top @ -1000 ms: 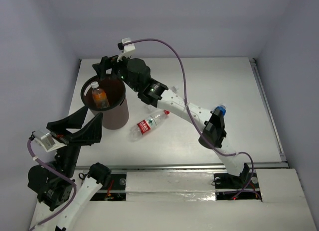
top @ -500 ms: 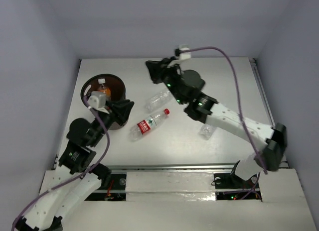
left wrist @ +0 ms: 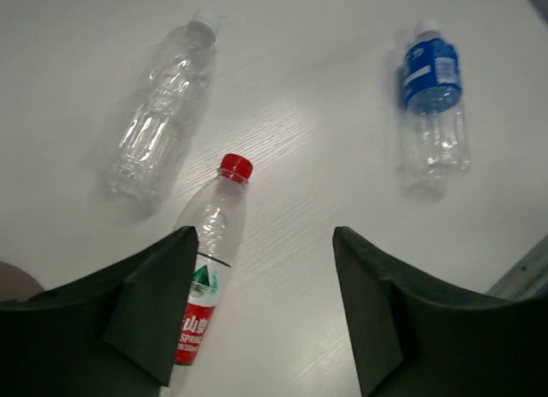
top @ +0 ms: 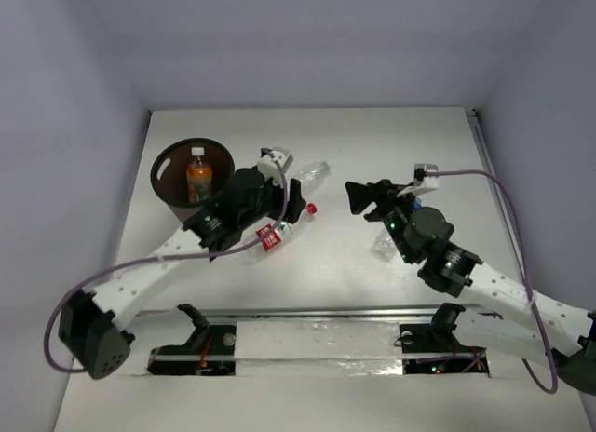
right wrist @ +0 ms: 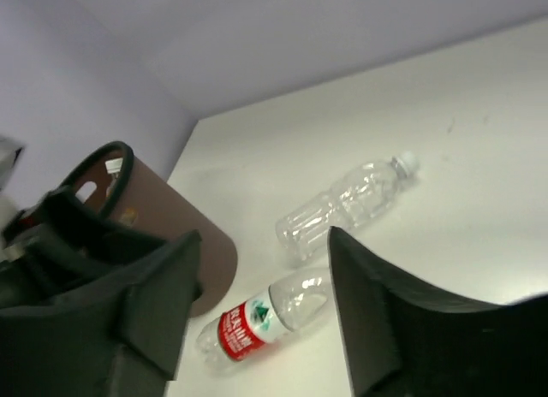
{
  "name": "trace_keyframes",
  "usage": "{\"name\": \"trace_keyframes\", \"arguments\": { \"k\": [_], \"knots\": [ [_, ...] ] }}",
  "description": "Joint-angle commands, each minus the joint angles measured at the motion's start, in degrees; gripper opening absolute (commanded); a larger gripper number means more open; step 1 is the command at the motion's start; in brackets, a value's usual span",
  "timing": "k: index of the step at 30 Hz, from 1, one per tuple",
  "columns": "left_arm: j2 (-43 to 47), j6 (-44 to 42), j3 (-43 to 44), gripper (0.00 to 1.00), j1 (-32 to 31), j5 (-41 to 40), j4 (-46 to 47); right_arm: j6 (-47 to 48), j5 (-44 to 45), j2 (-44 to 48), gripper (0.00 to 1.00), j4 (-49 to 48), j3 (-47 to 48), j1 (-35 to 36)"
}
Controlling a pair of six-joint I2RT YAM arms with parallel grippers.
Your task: Put the plastic bottles in the bin
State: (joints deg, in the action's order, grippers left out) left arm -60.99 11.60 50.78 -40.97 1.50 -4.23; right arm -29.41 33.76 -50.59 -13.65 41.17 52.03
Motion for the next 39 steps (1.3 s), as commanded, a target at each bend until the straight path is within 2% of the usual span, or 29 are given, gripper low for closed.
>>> {"name": "trace_keyframes", "arguments": {
  "k": [1,2,4,7,9,25,30,34,39],
  "knots": [
    [-8.1,-5.9,4.7,0.63,-0.3,-6.5,-4.6,-4.0,1.6,6.6,0.73,2.9,-3.7,-0.2],
    [-9.7,-7.4,5.5,0.68,-0.3,-6.6,-5.0,-4.2,1.1,8.0,0.76,3.3,-4.5,-0.2],
    [-14.1,-8.8,5.7,0.71,-0.3,-5.9,-5.5,-4.1,1.0,11.3,0.81,4.5,-6.2,-0.7],
    [-18.5,-11.2,5.6,0.72,-0.3,-4.6,-5.5,-3.5,1.1,13.8,0.82,5.5,-7.2,-0.7],
    [-20.6,-11.8,5.4,0.72,-0.3,-6.5,-5.1,-2.7,0.3,15.8,0.82,5.6,-8.0,-0.7],
    [-31.3,-14.1,4.8,0.72,-0.3,-5.1,-1.7,-0.3,-3.7,13.0,0.82,1.7,-7.7,-0.7],
    [-32.8,-13.5,4.9,0.66,-1.9,-3.9,-2.3,-0.4,-3.4,13.9,0.81,1.9,-7.9,-0.7],
    [-34.6,-13.5,4.7,0.61,-5.8,-4.8,-4.1,-0.4,-2.5,14.6,0.81,2.0,-8.1,-0.7],
    [-32.4,-12.0,5.1,0.44,-8.9,-5.6,-4.7,-0.6,-2.2,15.3,0.81,3.2,-7.8,-0.7]
  ]
}}
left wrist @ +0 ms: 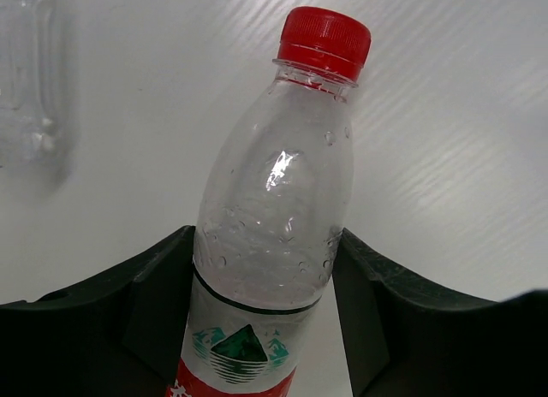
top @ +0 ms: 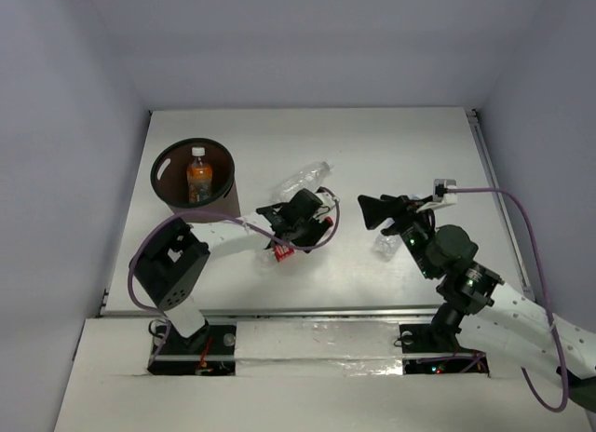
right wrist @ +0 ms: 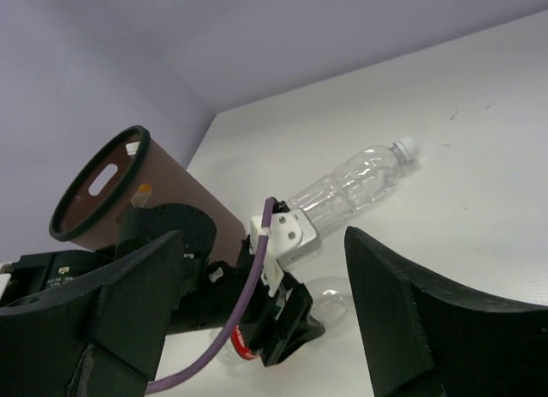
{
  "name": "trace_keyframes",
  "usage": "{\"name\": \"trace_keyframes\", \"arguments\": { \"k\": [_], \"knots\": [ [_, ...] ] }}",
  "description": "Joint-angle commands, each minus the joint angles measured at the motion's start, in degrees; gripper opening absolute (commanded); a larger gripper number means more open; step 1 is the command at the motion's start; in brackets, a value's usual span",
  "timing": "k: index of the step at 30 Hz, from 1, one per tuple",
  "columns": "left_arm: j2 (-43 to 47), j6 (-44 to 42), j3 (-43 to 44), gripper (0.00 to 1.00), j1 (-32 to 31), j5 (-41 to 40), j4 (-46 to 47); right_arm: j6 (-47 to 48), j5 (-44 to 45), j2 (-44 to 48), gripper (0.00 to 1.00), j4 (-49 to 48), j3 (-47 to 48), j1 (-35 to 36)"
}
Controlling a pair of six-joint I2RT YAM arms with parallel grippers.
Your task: Put the plastic bottles in the bin
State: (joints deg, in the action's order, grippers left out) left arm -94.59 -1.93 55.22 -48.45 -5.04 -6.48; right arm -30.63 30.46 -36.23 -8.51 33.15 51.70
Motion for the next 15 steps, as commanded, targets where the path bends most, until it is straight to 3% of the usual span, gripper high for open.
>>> {"name": "trace_keyframes", "arguments": {
  "k": [1,9,15],
  "knots": [
    [3.2,1.7,0.8,0.42,-1.4,1.1,-2.2,0.7,1.2,1.4,0.81,-1.7,0.4,-0.4],
    [17.3,5.9,10.1,0.4,-0.8,-1.6,-0.9,-0.5,3.2,10.1,0.8,6.7,2.9,-0.4],
    [27.7,8.2,17.7,0.42,5.0,-7.8,8.5,0.0,6.6,14.7,0.8,10.4,2.9,-0.4]
  ]
}}
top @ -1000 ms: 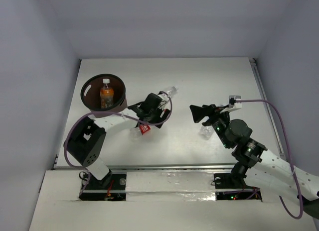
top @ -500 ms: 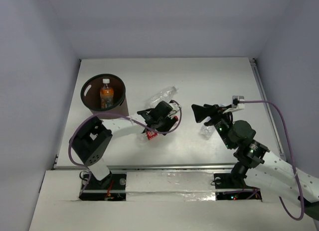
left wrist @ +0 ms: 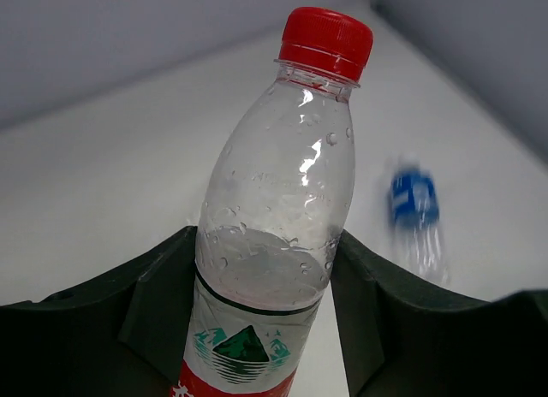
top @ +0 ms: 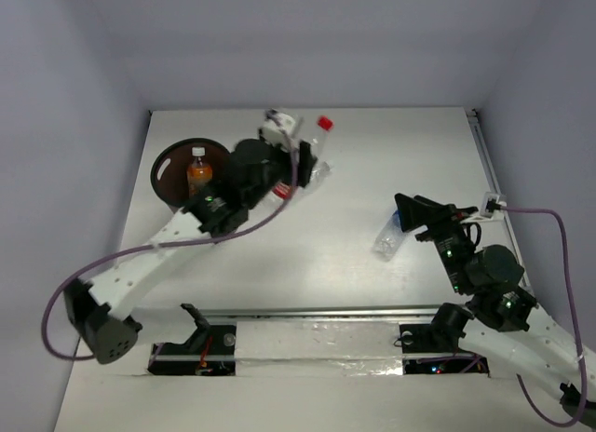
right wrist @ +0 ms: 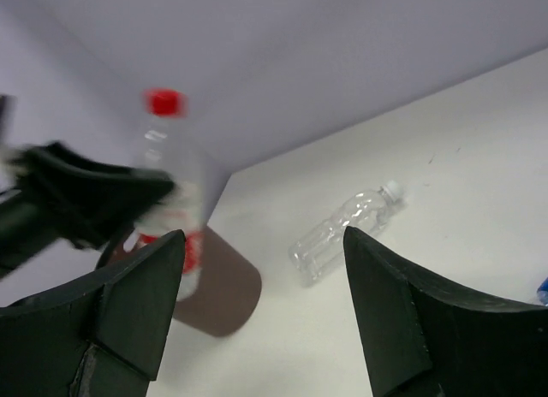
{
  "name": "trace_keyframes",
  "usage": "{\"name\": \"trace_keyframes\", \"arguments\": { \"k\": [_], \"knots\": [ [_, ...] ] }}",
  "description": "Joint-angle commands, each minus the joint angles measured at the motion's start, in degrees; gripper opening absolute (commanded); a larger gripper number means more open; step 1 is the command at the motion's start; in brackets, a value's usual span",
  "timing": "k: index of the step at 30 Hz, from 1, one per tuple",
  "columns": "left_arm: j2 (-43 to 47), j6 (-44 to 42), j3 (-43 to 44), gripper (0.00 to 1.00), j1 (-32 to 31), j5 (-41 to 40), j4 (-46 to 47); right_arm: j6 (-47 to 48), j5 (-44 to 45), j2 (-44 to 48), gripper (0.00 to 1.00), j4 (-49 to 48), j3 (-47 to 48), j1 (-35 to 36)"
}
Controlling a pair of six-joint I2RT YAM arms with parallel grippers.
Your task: Put the plastic bottles in the bin
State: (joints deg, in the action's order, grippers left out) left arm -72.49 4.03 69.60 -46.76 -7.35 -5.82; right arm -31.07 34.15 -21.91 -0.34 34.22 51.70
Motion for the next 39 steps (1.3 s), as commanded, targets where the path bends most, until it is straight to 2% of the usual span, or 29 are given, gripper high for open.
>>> {"name": "trace_keyframes", "arguments": {
  "k": [1,5,7,9,13,18,24,30,37,39],
  "knots": [
    [8.8,3.4,3.1,0.42,4.7,-6.5,10.2,0.7,2.6,-0.1,0.8,1.9,1.8,-0.4],
    [16.2,6.2,-2.4,0.43,14.0,-10.7,22.5,0.5,-1.8,-5.2,0.79,-1.0,1.8,-0.4],
    [17.9,4.9,-3.1,0.43,17.7,-16.1,26.5,0.5,-4.5,-8.2,0.79,-1.9,2.3,-0.4],
    [18.3,3.1,-3.6,0.43,20.0,-19.0,28.1,0.6,-6.9,-9.5,0.79,-2.6,2.7,-0.4],
    [19.6,2.0,-5.8,0.43,27.1,-19.3,28.2,0.7,-7.8,-10.3,0.79,-3.2,2.2,-0.4],
    [21.7,3.1,-16.0,0.45,31.3,-22.7,31.8,1.1,-8.2,-10.0,0.78,-4.3,0.9,-0.4],
    [22.0,6.2,-21.3,0.47,38.0,-19.3,33.2,0.1,-9.2,-10.4,0.78,-4.1,-0.8,-0.4],
    [21.7,6.9,-25.6,0.47,40.2,-18.6,36.6,-0.8,-8.7,-10.4,0.78,-3.8,-2.2,-0.4],
    [22.3,10.6,-29.1,0.47,40.2,-18.4,31.7,-0.7,-8.0,-12.1,0.78,-5.8,-2.0,-0.4],
    [22.9,10.2,-29.1,0.54,40.2,-18.6,30.3,-0.3,-7.5,-13.9,0.78,-8.0,-1.8,-0.4]
  ]
}}
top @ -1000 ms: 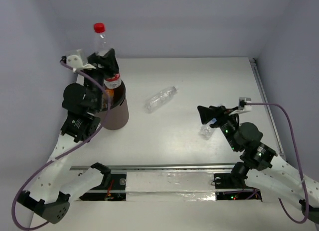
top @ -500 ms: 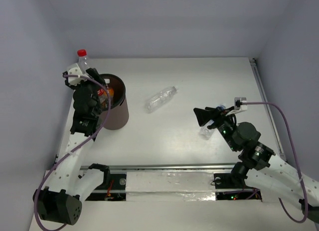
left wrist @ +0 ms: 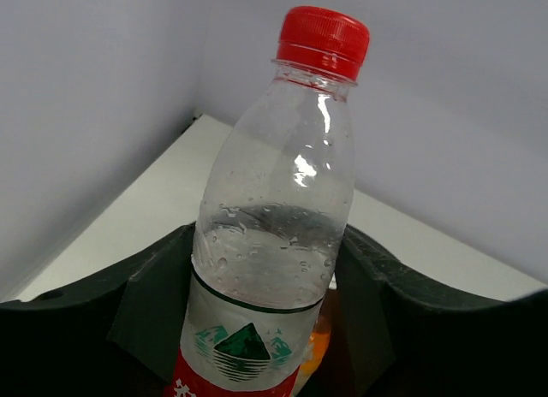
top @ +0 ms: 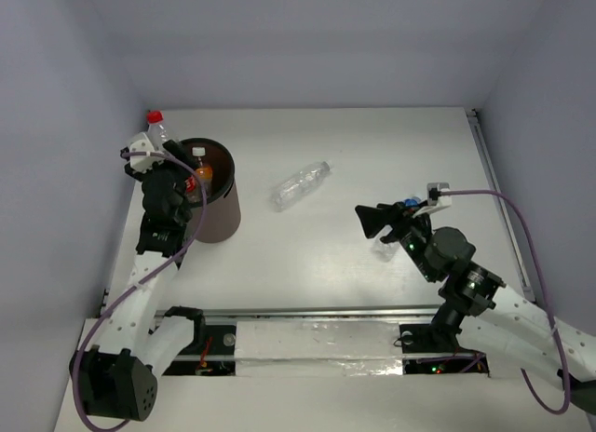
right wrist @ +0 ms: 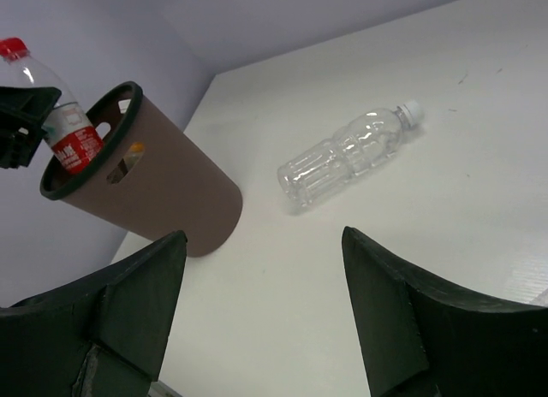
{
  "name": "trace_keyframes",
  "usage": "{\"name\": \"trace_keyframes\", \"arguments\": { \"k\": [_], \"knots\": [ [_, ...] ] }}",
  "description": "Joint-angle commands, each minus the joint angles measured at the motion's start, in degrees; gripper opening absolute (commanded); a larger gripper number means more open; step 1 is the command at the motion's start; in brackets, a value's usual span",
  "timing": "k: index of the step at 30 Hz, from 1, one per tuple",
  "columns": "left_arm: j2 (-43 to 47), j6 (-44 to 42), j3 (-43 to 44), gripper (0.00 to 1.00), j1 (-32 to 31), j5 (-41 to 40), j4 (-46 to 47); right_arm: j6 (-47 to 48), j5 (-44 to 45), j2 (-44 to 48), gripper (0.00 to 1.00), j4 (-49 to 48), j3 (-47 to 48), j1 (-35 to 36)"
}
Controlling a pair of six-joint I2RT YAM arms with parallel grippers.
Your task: Put the plastic bottles in the bin
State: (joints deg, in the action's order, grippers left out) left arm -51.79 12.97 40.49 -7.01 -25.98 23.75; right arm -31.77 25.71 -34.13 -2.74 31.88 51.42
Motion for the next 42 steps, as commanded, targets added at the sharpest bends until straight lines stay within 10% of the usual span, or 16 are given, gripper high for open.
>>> {"name": "trace_keyframes", "arguments": {
  "k": [1,21,23,25,27,29,30,35,42],
  "knots": [
    [3.0,0.9,0.2,0.59,0.4,0.2,-0.6,0.3,1.0,-2.7,0.78,-5.7,1.0,-0.1],
    [14.7,2.1,3.8,0.95,0.4,4.3,-6.3,-6.5,-1.1,-36.0,0.98,-2.1,18.6,-5.1],
    [17.9,2.5,4.2,0.88,0.4,7.3,-7.5,-8.3,-4.1,-39.3,0.83,-2.8,20.3,-7.8],
    [21.2,3.0,4.1,0.8,0.4,11.7,-8.9,-9.0,-8.6,-44.8,0.35,-3.4,23.3,-11.5],
    [24.6,3.7,3.4,0.44,0.4,18.1,-11.3,-9.4,-11.0,-50.1,0.0,-2.3,27.9,-13.5],
    [27.2,5.1,2.2,0.1,0.4,21.9,-12.8,-10.1,-11.5,-53.7,0.0,-1.6,30.6,-14.2],
    [28.4,5.6,0.9,0.0,0.4,23.9,-13.7,-10.6,-11.9,-55.3,0.02,-1.0,32.1,-14.2],
    [35.3,5.0,-3.2,0.0,-7.0,25.6,-18.0,-15.1,-14.6,-68.7,0.83,5.4,43.6,-16.2],
    [41.0,2.1,-3.1,0.13,-15.8,24.0,-23.6,-21.2,-10.2,-78.4,0.95,16.4,54.0,-16.2]
  ]
}}
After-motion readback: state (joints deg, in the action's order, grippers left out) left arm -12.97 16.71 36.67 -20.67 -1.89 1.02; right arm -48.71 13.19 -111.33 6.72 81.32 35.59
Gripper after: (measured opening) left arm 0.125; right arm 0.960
